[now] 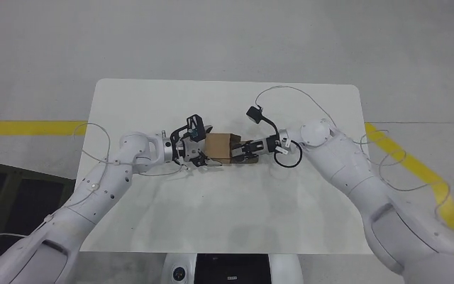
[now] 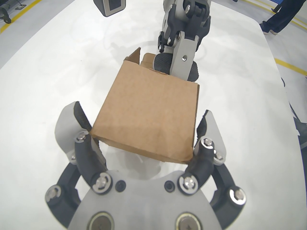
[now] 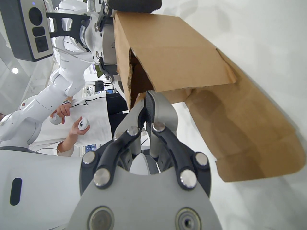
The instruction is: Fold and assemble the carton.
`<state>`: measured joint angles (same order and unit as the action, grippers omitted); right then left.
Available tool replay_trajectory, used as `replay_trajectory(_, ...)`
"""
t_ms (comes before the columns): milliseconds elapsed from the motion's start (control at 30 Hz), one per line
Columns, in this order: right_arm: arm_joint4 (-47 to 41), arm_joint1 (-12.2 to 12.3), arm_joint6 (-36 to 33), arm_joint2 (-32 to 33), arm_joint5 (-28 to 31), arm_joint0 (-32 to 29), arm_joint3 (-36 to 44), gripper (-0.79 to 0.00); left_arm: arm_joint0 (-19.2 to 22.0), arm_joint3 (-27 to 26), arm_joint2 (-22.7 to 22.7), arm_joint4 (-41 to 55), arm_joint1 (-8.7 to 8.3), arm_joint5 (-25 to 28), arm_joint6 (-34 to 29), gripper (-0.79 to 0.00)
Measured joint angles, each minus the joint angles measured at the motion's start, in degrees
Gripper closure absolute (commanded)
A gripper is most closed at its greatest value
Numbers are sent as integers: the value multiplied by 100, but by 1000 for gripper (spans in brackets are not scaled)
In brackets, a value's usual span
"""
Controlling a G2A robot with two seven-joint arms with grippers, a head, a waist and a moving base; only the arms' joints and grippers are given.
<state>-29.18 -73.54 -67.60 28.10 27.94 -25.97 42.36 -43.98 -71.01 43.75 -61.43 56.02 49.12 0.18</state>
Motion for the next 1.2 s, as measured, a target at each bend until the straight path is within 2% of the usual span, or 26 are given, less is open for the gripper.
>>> replay_trajectory(433,31,-478,1,-92,242,164,-578,0,-29,73,131,-1,56,167,-95,-785)
replay_trajectory(633,-27,-614,-44,-38,371,177,-884,0,-52,77,187,11,79,191,-166,-785)
replay_trajectory(933,-42,-520,-355,256,508,191,-1321,0,-81,79,286,-12,109,154,-248,-785)
replay_trajectory(1200,175,-365,-255,499,358,173,-1295,0,-124,36,358,-36,131,156,-286,-785)
